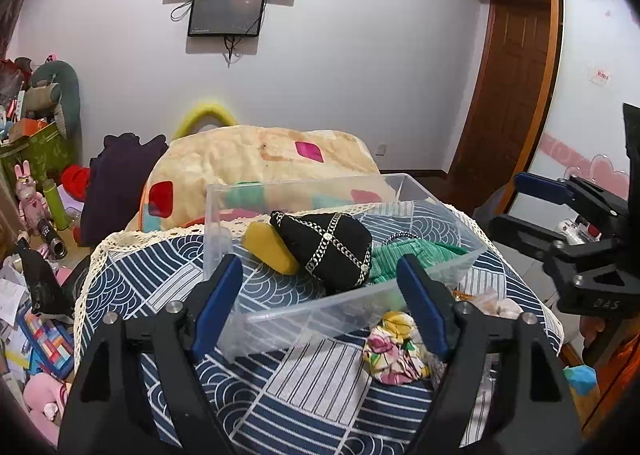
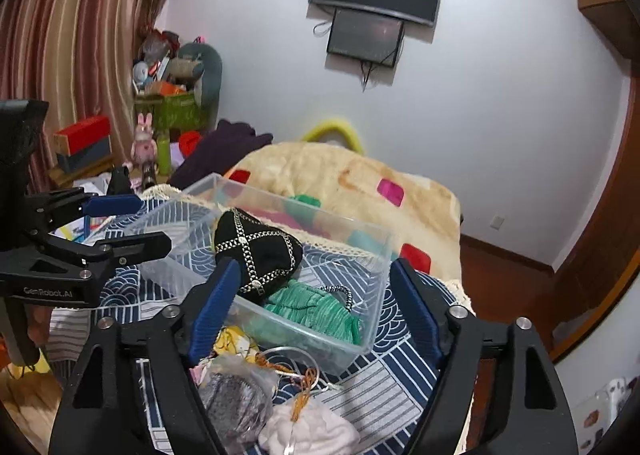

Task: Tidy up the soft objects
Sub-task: 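Lower the hat into the box with the left tool while the right tool releases the glove inside, then grasp the white drawstring pouch with the right tool while the left tool grasps the floral scrunchie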

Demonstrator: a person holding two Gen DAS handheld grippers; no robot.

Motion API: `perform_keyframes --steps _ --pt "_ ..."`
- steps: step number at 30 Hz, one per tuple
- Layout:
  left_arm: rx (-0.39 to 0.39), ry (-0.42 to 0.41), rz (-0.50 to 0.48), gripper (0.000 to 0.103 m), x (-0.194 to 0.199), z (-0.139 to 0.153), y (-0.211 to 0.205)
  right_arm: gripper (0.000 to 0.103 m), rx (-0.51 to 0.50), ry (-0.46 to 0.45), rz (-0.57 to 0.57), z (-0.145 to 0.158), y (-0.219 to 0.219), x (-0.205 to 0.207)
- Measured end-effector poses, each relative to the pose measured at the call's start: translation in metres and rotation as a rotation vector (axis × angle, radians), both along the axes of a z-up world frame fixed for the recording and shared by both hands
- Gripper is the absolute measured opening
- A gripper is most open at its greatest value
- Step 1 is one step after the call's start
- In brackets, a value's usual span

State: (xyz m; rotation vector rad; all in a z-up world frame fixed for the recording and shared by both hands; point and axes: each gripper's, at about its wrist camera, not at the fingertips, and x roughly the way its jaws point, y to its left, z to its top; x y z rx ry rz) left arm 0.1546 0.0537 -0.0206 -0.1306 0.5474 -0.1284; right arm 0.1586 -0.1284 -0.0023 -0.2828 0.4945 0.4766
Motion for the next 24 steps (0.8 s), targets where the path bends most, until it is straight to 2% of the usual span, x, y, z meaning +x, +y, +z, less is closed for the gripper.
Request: perform_keyframes --steps 4,7,12,19,24 --pt "0.017 -0.005 0.007 0.091 -0.012 -0.002 -0.003 0.076 0.010 -0.017 -0.010 -0.002 -0.006 -0.012" --pt "0.018 0.013 -0.010 0.091 -0.017 -0.009 -0.007 0.076 0.025 0.003 -0.024 -0.010 -0.013 -0.016" --pt "-0.003 0.095 -0.035 0.091 -0.014 -0.032 -0.017 0.076 0.039 0.058 -0.055 -0.027 -0.028 -0.022" --pt "0.018 0.179 -0.043 0.091 -0.007 -0.063 -0.035 0.076 0.055 0.126 -0.079 -0.049 -0.040 -0.030" --pt "0.036 0.220 -0.055 0.091 0.003 -0.072 -0.043 0.077 0.082 0.194 -0.078 -0.069 -0.046 -0.030"
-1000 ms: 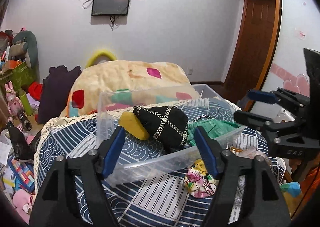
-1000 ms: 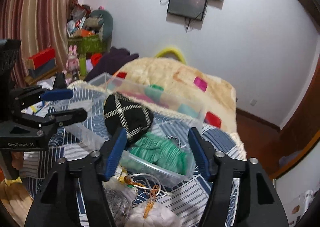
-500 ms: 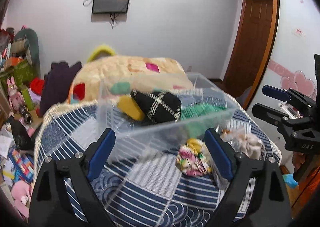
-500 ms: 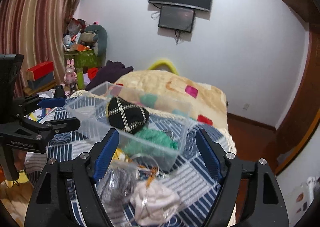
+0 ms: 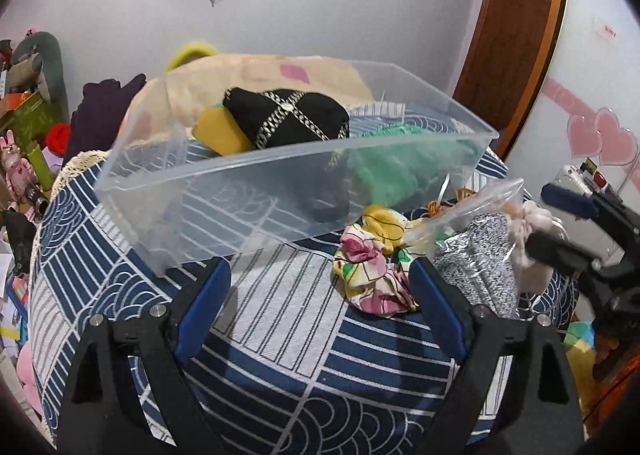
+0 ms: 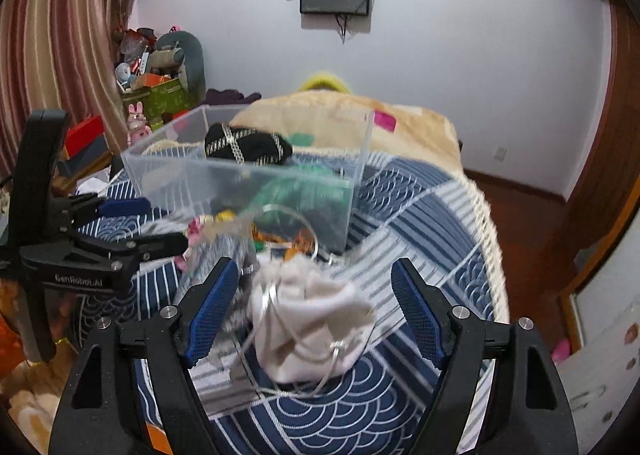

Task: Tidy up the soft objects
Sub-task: 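Grasp the white drawstring pouch with the right tool while the left tool grasps the floral scrunchie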

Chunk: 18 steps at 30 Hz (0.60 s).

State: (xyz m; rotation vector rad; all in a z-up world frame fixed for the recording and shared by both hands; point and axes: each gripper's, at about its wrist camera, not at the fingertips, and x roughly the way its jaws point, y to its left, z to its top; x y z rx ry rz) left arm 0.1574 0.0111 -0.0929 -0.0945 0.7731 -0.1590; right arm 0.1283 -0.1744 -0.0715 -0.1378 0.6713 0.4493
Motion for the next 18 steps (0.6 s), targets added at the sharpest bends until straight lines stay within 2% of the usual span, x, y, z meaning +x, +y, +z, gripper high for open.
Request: perform_keyframes --steps 3,9,12,16,18 --pt "0.010 0.030 -0.012 0.091 0.008 -0.005 -0.004 0.076 0.000 0.024 -0.008 -0.011 -0.002 0.001" --pt "0.008 0.075 -0.029 0.070 0.017 -0.014 -0.009 0.076 0.042 0.052 -0.021 -0.020 -0.013 0.004" --pt "-0.006 0.080 -0.050 0.056 0.019 -0.014 -0.012 0.063 0.057 0.069 -0.016 -0.023 -0.017 0.003" --pt "-0.010 0.083 -0.104 0.037 0.019 -0.014 -0.020 0.039 0.090 0.099 0.007 -0.027 -0.019 0.003" --pt "-0.013 0.079 -0.125 0.032 0.019 -0.014 -0.023 0.034 0.089 0.095 0.016 -0.027 -0.017 0.001"
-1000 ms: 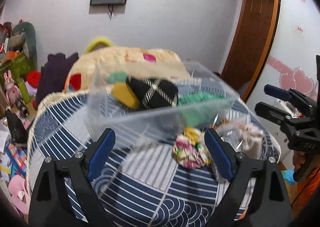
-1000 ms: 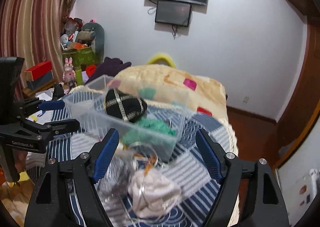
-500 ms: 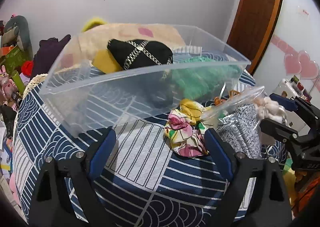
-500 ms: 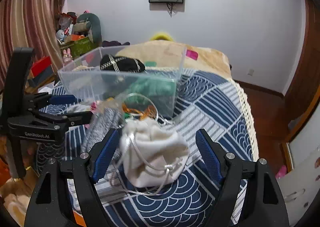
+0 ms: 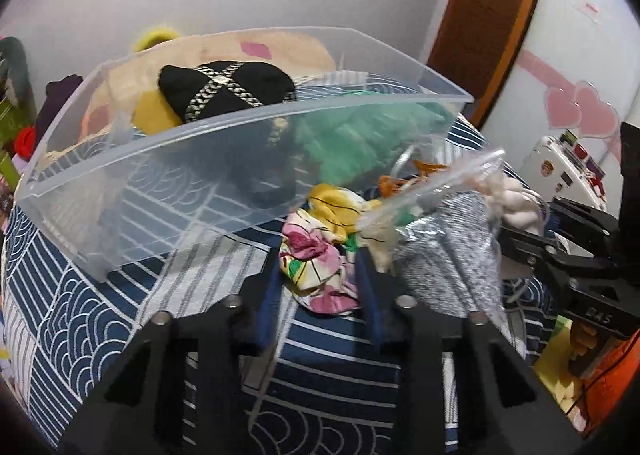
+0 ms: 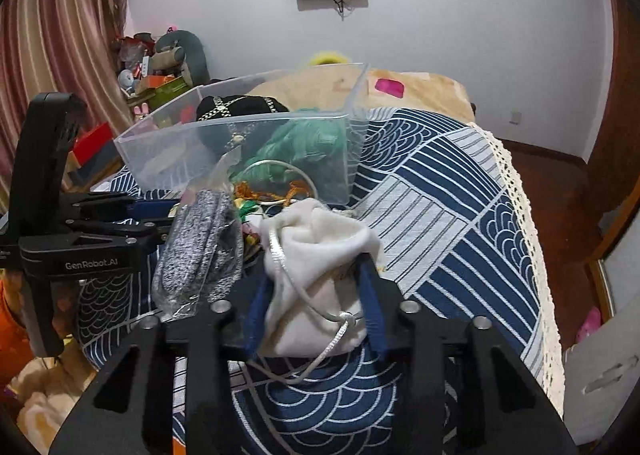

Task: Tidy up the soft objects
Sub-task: 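Grasp the white drawstring pouch with the right tool while the left tool grasps the floral scrunchie, then place the scrunchie into the box with the left tool while the right tool drops the pouch in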

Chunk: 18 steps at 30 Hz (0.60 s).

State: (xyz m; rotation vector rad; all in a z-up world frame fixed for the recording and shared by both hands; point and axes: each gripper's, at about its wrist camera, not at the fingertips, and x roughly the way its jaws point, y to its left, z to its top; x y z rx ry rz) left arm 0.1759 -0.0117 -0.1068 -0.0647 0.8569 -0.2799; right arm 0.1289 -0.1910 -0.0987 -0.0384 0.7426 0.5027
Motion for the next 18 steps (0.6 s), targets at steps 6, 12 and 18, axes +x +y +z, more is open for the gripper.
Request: perform_keyframes --steps 6,12,18 --pt "-0.018 -0.006 -0.013 0.019 -0.007 0.001 0.001 0.019 -0.019 -0.028 0.015 0.003 0.006 -0.006" --pt "0.012 -0.055 -0.008 0.012 -0.019 0.007 -0.002 0.017 -0.005 -0.054 0.001 0.014 0.003 -0.009" --pt "0.032 -0.120 0.014 0.011 -0.034 0.023 0.002 0.017 0.012 -0.092 -0.012 0.029 0.000 -0.012"
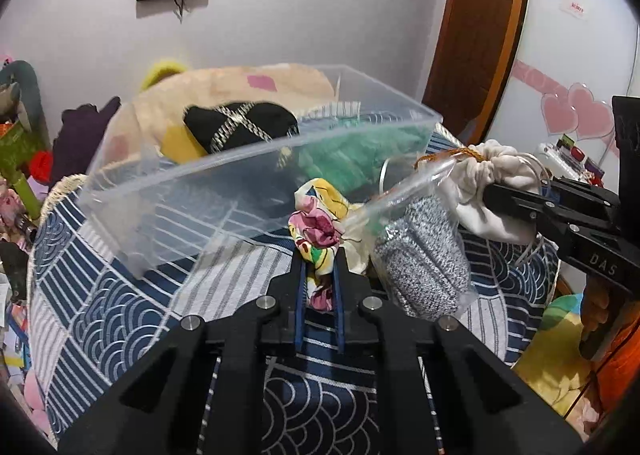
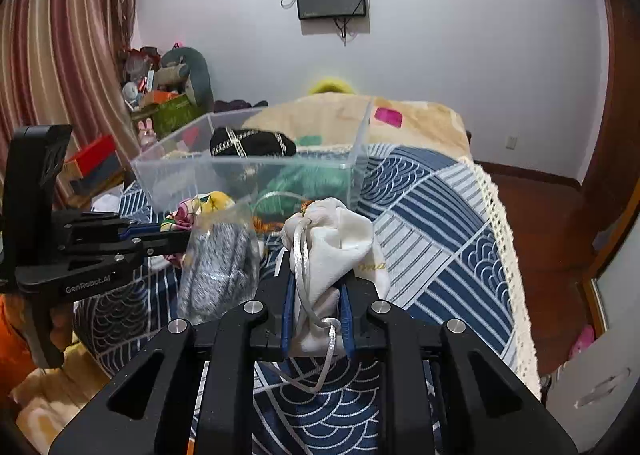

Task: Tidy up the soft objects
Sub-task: 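Place the scrunchie into the box with the left tool while the right tool drops the pouch in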

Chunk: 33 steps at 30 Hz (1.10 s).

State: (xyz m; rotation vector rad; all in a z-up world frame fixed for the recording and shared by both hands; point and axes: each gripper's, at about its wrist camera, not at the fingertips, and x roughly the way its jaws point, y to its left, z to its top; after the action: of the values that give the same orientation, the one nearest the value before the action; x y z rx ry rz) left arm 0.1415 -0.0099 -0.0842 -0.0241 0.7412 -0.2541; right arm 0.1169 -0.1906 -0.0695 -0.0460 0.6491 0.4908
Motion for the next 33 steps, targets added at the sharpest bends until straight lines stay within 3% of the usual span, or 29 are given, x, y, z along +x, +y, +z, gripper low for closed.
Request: perform_keyframes --steps 18,33 --pt "-0.053 -0.180 0.089 0.009 -0.045 0.058 0.038 0.017 0.040 -0.164 0.022 0.052 0.016 0.001" --pt "-0.081 -0.270 0.174 0.009 -0.033 0.089 0.066 0.017 0.046 -0.265 0.054 0.074 0.047 0.017"
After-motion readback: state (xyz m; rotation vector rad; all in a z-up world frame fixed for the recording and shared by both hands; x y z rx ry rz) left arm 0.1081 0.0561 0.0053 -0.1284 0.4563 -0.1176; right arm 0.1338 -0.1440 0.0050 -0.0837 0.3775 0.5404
